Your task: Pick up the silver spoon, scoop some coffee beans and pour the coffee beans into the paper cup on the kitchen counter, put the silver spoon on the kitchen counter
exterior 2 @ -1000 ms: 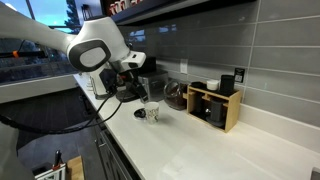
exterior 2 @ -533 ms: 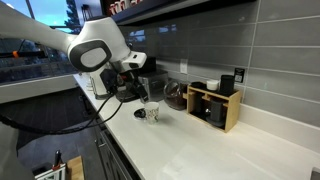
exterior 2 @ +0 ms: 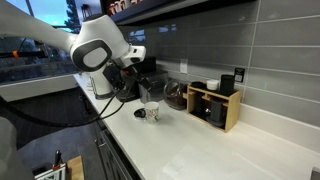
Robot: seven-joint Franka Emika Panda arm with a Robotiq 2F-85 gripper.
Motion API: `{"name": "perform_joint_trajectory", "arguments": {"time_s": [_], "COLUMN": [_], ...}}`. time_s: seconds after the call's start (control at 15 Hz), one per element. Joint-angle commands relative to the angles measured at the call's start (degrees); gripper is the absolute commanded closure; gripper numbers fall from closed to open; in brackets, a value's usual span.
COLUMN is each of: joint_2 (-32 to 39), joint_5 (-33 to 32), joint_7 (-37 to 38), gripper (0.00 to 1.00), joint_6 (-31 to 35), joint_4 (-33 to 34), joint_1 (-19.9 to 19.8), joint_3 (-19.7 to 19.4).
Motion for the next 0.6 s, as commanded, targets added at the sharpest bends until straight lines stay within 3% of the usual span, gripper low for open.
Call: {"name": "perform_joint_trajectory", "arguments": {"time_s": [0.0,0.27,0.53], "joint_2": [11.3,18.8,25.4], "joint_5": [10.0,27.6,39.4], "joint_7": [-11.4,-28.2,-38.0], "gripper": [0.0,0.0,0.0], "joint_6": [7.6,3.5,-6.1], "joint_4": [7.6,17.4,24.5], "joint_1": [12.0,26.3,29.5], "joint_3": [-7.2,-18.4,-24.0]}}
